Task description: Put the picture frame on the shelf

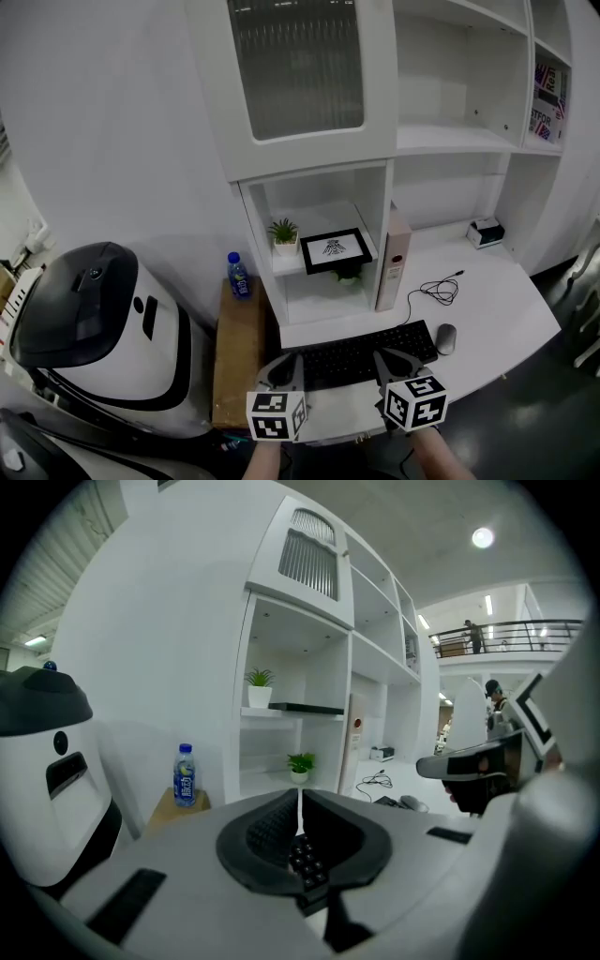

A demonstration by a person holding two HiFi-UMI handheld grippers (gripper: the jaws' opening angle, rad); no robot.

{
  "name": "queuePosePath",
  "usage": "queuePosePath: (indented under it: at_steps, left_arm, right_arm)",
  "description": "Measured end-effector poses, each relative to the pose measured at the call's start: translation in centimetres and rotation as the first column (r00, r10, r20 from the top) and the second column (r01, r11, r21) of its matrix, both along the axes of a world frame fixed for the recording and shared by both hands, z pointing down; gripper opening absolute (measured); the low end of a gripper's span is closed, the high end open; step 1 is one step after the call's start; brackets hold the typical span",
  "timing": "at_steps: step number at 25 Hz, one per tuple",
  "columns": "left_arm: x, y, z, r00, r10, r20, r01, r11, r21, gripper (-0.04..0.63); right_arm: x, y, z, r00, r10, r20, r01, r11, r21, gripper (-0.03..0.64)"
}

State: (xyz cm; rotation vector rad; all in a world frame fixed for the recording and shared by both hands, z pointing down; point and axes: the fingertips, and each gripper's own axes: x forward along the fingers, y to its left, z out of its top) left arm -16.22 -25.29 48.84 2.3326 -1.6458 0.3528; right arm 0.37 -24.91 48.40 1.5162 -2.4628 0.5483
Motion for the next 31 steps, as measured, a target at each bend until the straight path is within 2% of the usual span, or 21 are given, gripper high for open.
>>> queuePosePath:
  at_steps: [13, 18, 31]
  left_arm:
    - [-1.4, 1.2, 1.0, 0.999, -0.048, -0.023, 0.048, 0.999, -0.026, 0.021]
    - [-1.5, 1.4, 0.7, 0.996, -0.059, -0.068, 0.056, 0.998, -0.04, 0.021]
    - [-1.4, 1.3, 1.5, 0.992, -0.102, -0.081, 0.096, 0.993, -0.072, 0.021]
  right_arm:
    - [-0.6, 0.7, 0.2, 0.996, -0.019, -0.083, 0.021, 1.0, 0.024, 0.0]
    - [-0.2, 1.0, 0.5, 0.996, -0.002, -0.086, 0.004, 1.0, 0.018, 0.0]
    - [0.0, 0.7, 0.8, 0.998, 0.001, -0.068, 0.0, 1.0, 0.021, 0.0]
